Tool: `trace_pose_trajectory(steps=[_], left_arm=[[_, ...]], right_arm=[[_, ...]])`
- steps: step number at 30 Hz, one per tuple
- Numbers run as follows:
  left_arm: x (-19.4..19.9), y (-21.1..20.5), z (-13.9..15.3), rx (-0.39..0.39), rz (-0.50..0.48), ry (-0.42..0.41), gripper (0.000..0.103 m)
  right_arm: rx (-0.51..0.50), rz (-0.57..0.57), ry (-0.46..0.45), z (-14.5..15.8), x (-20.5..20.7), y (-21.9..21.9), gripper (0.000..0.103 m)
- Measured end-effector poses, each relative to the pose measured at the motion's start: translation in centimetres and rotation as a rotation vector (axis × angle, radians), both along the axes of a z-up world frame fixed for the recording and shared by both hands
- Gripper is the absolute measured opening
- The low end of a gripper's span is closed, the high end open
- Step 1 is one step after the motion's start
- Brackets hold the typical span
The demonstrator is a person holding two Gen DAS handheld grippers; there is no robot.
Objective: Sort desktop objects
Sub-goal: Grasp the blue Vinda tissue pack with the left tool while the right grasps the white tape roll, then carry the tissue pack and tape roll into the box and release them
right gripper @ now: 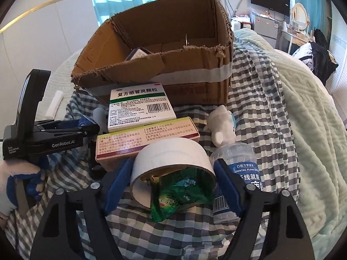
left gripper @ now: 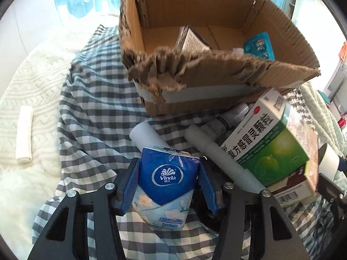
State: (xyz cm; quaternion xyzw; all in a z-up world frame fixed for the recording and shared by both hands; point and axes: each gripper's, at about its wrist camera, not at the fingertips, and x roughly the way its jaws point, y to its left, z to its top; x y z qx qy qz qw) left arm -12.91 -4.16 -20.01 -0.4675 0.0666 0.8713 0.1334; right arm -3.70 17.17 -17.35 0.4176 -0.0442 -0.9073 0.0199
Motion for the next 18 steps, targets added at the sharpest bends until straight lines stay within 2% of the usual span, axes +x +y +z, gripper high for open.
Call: trace_pose_trajectory(steps=[7, 13, 18], left_arm=[[1.9, 0.1, 2.1, 0.02, -0.001, 0.066, 0.054], [4.8, 1.9, 4.6, 0.031, -0.014, 0.118, 0.054], [4.4, 1.6, 6.9, 0.052, -0.016, 0.152, 0.054]], right_arm=[[-0.011, -0.007, 0.037, 1.0, 0.7, 0.4, 0.077], [-0.012, -0.005, 0.082, 2.5, 1.8, 0.4, 0.076], [-0.007, -0.004, 0.115, 3.9, 2.6, 0.5, 0.076]])
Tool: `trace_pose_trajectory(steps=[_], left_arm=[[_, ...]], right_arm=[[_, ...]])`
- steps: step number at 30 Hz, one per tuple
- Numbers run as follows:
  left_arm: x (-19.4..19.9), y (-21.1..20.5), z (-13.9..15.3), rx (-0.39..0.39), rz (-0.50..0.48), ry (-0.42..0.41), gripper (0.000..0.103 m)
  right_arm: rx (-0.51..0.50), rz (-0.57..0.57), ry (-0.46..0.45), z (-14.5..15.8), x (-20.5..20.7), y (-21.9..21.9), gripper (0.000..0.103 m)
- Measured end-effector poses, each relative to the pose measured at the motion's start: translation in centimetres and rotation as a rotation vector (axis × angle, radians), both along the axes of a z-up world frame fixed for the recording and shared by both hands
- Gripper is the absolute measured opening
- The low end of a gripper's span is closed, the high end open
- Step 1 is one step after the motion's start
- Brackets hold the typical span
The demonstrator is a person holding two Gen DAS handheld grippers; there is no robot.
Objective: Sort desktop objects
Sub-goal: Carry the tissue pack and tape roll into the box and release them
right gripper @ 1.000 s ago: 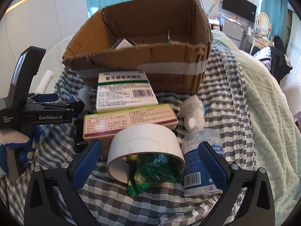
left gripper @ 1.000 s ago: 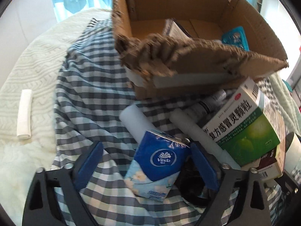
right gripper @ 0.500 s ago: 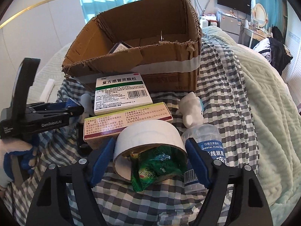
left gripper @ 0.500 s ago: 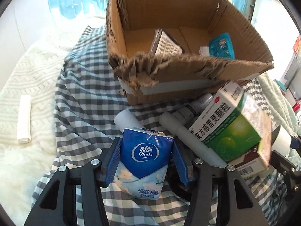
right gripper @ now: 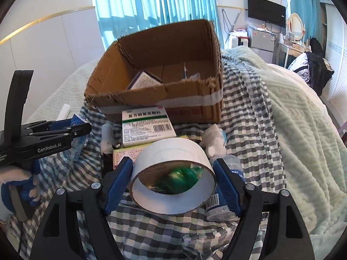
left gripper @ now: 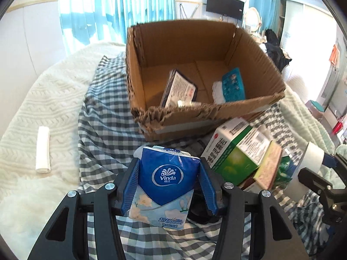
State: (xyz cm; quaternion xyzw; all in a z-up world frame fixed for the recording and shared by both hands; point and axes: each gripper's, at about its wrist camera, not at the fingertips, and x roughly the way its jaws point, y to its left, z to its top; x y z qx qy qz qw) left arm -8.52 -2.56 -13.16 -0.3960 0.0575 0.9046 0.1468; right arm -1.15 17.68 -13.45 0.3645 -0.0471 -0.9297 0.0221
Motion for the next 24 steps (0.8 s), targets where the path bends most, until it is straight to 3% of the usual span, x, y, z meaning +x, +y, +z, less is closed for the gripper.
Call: trace_pose_trajectory(steps=[11, 24], left_arm=[[1.7, -0.6, 5.1, 0.065, 0.0, 0.098, 0.054], [4.3, -1.3, 11.1, 0.158, 0.011, 0.233, 0.054]], right_arm=[[0.028, -0.008, 0.079, 3.1, 1.4, -0.2, 0.076], [0.035, -0.012, 0.254, 9.1, 3.1, -0.7, 0.076]])
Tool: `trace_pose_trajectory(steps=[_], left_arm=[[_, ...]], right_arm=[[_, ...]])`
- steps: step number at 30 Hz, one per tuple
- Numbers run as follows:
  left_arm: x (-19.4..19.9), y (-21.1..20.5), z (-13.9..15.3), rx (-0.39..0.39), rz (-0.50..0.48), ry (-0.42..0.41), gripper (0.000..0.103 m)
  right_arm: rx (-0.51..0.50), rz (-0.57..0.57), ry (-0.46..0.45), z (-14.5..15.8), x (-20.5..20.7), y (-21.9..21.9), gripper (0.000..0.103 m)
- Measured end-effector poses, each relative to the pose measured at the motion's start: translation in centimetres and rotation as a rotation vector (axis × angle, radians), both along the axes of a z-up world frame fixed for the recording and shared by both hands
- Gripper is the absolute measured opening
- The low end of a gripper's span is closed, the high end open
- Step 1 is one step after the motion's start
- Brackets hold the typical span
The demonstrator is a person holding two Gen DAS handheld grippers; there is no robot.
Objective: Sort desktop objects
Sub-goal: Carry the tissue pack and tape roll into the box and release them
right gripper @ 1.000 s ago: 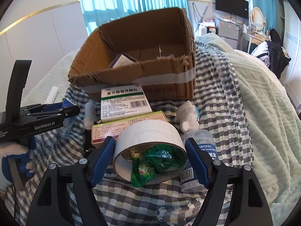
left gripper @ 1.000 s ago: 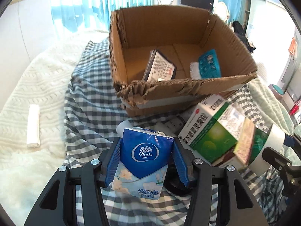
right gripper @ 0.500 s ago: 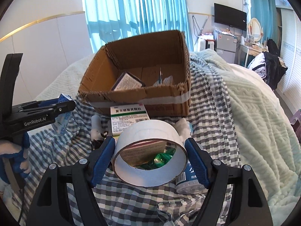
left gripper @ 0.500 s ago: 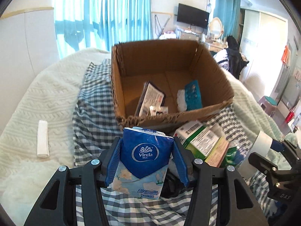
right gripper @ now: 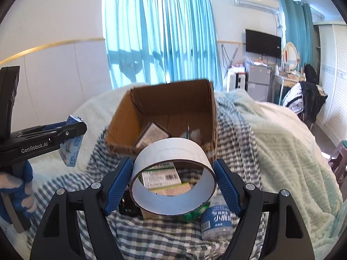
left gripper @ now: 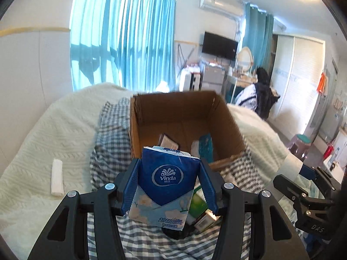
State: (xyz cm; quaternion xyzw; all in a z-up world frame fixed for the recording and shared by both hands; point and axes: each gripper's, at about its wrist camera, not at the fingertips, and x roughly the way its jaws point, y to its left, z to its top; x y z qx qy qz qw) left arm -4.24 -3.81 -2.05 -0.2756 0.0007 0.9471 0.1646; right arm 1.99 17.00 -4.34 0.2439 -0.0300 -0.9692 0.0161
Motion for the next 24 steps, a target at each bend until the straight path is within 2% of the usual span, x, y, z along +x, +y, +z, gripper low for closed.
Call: trace_pose_trajectory(steps=[13, 24], left_arm=[[0.4, -0.4, 4.8, 0.057, 0.022, 0.12, 0.054], [-0.9, -0.1, 7.2, 0.066, 0.035, 0.199, 0.054]], right_arm=[[0.02, 0.011, 0.167, 6.2, 0.3, -0.8, 0.076], [0.042, 0.01, 0.267, 10.3, -1.1, -1.3, 0.076]])
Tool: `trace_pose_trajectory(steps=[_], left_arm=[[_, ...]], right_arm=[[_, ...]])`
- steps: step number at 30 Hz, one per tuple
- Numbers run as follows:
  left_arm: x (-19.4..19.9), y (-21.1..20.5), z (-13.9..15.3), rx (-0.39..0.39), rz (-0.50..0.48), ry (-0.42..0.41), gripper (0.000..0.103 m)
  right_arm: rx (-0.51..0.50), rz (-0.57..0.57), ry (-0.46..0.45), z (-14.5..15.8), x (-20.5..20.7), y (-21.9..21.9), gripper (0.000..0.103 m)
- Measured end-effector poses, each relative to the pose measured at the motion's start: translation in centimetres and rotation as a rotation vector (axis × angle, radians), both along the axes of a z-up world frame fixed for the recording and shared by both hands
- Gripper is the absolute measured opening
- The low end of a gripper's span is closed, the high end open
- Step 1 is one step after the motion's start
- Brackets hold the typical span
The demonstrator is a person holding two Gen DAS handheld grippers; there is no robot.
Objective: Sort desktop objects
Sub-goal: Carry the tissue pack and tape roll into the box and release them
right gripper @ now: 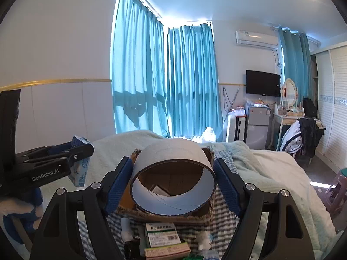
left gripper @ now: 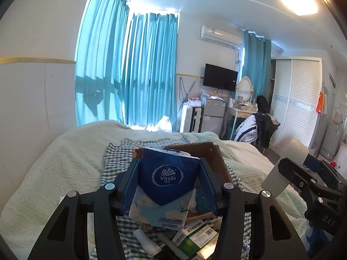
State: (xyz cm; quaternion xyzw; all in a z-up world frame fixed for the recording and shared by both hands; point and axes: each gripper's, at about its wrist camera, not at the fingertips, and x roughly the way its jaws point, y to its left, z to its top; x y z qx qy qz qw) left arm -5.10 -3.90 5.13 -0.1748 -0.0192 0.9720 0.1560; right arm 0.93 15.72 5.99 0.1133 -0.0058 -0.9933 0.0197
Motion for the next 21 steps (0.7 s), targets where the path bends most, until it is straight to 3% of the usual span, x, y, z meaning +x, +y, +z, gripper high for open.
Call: trace_pose_trajectory(steps=[9, 21], left_arm=[[-2.3, 1.1, 0.1, -0.001, 0.014, 0.028, 0.054], [-8.5, 3.2, -5.9, -0.035, 0.049, -0.073, 0.054]], right_arm=[[0.019, -0.001, 0.031, 1.0, -2.8, 0.2, 0.076], [-0.053, -0.007, -0.026, -2.4, -8.7, 1.5, 0.076]])
